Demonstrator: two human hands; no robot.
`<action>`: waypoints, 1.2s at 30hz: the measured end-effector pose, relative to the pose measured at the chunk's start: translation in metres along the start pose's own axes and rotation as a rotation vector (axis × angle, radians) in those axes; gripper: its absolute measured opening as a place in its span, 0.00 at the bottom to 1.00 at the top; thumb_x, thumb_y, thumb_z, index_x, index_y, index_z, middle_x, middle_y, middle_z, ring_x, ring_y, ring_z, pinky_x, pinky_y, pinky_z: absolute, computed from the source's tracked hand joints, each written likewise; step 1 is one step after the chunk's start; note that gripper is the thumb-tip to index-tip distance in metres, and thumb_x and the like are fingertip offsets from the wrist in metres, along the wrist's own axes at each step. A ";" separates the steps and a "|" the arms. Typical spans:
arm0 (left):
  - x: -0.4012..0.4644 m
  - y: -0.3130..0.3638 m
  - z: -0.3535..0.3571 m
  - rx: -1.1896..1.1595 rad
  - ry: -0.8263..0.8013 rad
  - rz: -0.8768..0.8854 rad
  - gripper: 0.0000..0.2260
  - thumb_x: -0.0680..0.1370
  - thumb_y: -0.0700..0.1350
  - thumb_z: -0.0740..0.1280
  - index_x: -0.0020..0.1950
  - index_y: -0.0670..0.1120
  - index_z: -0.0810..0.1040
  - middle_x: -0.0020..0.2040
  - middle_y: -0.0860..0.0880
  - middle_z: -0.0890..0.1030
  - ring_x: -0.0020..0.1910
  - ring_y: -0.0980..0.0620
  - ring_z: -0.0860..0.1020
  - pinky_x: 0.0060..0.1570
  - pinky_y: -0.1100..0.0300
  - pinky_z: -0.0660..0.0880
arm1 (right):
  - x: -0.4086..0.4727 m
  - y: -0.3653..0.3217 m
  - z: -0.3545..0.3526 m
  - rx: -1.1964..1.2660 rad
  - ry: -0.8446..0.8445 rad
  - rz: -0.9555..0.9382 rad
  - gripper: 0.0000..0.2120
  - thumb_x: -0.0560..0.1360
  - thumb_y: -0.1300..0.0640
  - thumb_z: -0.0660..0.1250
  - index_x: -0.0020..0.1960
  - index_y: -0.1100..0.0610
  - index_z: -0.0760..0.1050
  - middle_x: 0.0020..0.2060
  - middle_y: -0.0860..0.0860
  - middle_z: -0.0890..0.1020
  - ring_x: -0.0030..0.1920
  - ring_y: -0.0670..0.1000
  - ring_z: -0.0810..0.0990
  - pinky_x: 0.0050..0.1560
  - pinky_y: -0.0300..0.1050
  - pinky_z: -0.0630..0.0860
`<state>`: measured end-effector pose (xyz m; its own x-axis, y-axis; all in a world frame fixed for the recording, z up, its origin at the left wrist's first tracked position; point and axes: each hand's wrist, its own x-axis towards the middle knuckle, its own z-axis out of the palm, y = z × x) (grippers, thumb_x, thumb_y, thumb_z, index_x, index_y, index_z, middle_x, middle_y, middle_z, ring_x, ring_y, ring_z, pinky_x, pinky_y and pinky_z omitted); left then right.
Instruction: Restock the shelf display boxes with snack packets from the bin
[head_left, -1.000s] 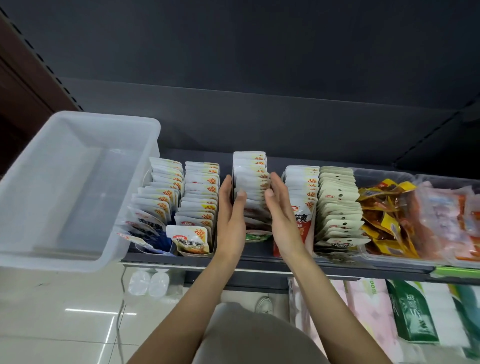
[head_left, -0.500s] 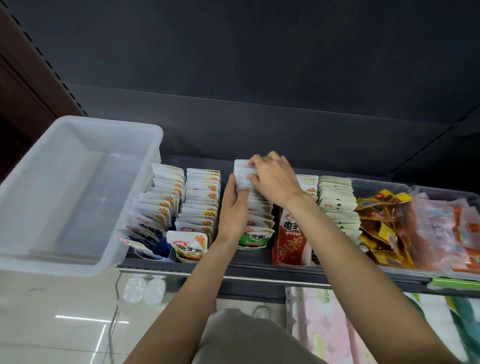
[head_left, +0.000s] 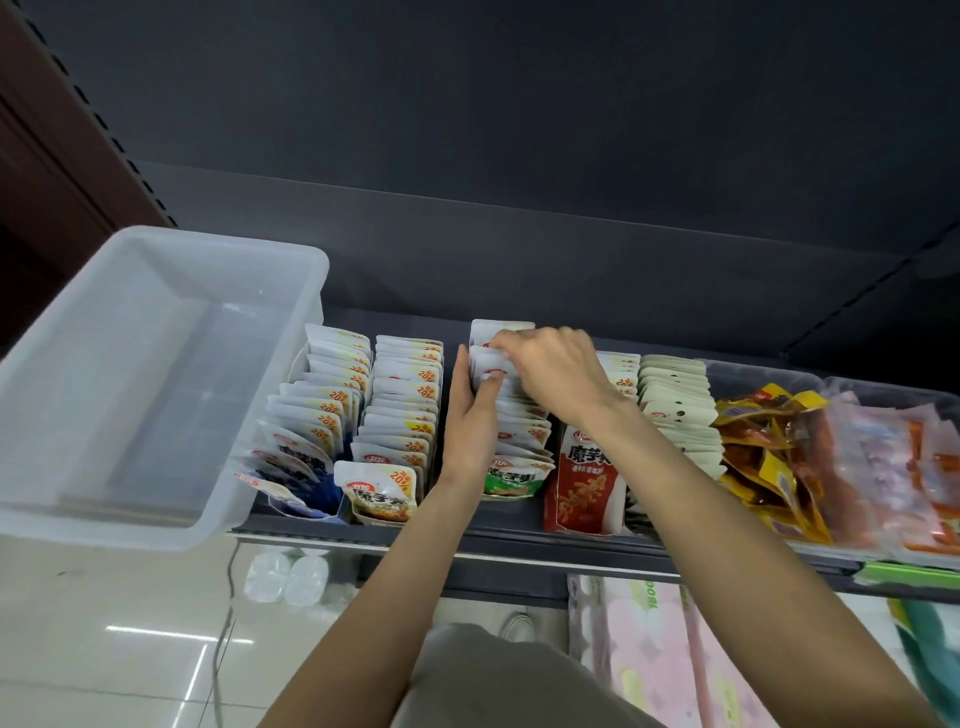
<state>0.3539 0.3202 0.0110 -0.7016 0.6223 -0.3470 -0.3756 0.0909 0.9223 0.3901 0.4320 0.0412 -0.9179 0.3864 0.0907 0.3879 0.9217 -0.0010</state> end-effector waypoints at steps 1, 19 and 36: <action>0.000 0.000 0.000 0.008 0.003 0.008 0.27 0.76 0.55 0.61 0.74 0.59 0.59 0.73 0.55 0.66 0.71 0.54 0.64 0.71 0.49 0.62 | -0.004 -0.002 -0.004 0.015 0.064 -0.007 0.17 0.70 0.67 0.66 0.56 0.52 0.77 0.44 0.50 0.83 0.44 0.58 0.81 0.35 0.44 0.67; -0.014 -0.002 -0.008 0.023 -0.133 -0.020 0.24 0.81 0.49 0.57 0.75 0.62 0.53 0.69 0.58 0.68 0.68 0.56 0.67 0.69 0.47 0.65 | -0.056 -0.041 0.015 1.345 -0.007 0.534 0.32 0.81 0.57 0.59 0.77 0.49 0.43 0.70 0.39 0.57 0.64 0.28 0.54 0.52 0.13 0.53; 0.003 0.019 -0.001 0.162 -0.003 0.060 0.22 0.83 0.52 0.52 0.77 0.54 0.54 0.76 0.58 0.56 0.74 0.60 0.54 0.69 0.63 0.52 | -0.024 -0.018 0.012 1.408 0.098 0.591 0.27 0.81 0.59 0.55 0.77 0.49 0.50 0.76 0.43 0.53 0.75 0.42 0.51 0.75 0.45 0.50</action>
<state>0.3441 0.3234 0.0277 -0.7181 0.6327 -0.2899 -0.2301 0.1773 0.9569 0.4037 0.4067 0.0275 -0.6345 0.7468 -0.1993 0.2407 -0.0541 -0.9691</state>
